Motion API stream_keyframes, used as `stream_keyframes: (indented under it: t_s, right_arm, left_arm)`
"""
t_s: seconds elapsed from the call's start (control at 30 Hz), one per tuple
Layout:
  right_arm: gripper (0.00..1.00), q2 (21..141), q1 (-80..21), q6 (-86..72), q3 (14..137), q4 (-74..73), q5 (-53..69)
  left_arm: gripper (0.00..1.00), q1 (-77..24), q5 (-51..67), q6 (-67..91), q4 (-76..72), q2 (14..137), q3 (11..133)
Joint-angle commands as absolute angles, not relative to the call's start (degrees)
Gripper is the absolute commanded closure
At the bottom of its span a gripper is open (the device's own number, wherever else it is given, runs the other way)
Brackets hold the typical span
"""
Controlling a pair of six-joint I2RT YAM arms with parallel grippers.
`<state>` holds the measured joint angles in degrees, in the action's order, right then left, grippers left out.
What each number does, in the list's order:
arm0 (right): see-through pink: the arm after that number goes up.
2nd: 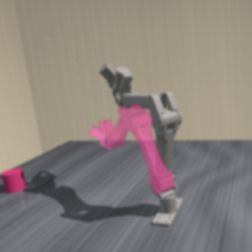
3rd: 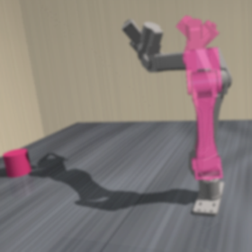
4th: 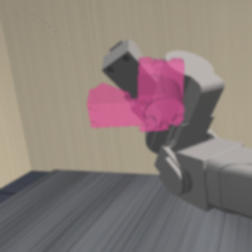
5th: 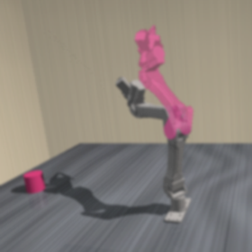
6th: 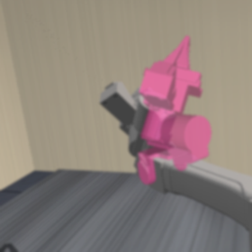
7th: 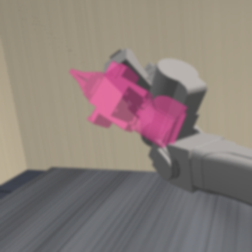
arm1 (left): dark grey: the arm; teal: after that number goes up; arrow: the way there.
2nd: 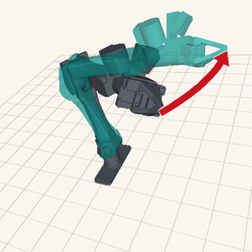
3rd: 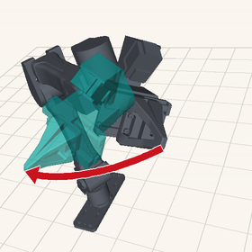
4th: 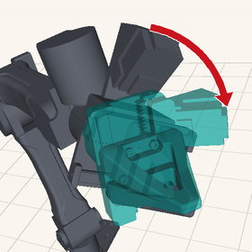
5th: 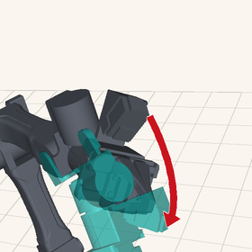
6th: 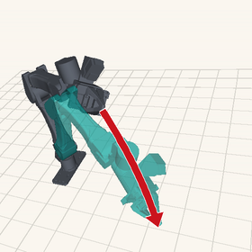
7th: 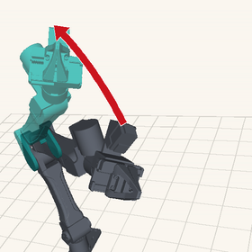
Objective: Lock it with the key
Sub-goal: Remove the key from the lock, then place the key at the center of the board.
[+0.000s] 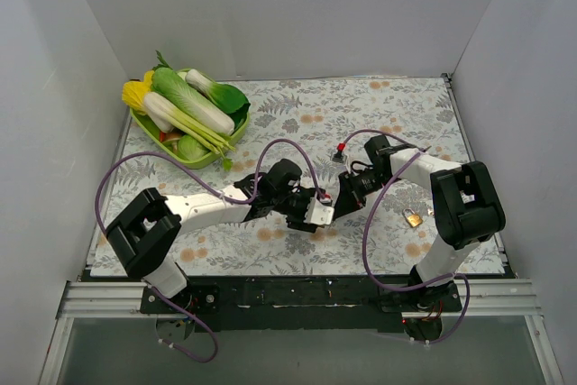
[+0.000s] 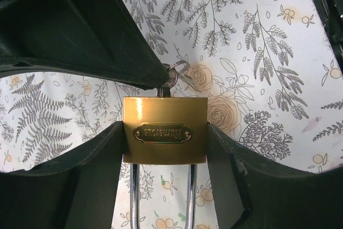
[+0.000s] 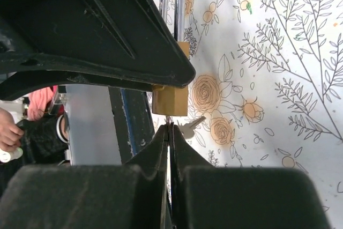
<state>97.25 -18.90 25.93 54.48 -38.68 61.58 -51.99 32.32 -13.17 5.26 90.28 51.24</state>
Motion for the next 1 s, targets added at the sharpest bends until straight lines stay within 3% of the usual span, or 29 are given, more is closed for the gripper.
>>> stream_keyframes:
  t_s: [0.0, 0.47, 0.67, 0.97]
  right_arm:
    - [0.99, 97.6, -19.1, 28.7, 55.2, -42.6, 62.4]
    - [0.99, 98.0, -10.0, 44.5, 53.9, -58.4, 56.7]
    - [0.99, 99.1, -0.6, 50.1, 56.2, -64.2, 52.6]
    - [0.99, 97.9, 10.7, 51.6, 55.0, -60.9, 42.0]
  left_arm:
    - [1.0, -52.1, 33.0, -13.8, 1.3, 86.0, 51.5]
    - [1.0, -44.7, 34.2, -13.4, -1.3, 87.9, 50.0]
    - [1.0, -43.9, 35.9, -14.6, -0.5, 87.8, 49.0]
    - [1.0, -43.9, 37.0, -14.4, -0.4, 88.1, 49.6]
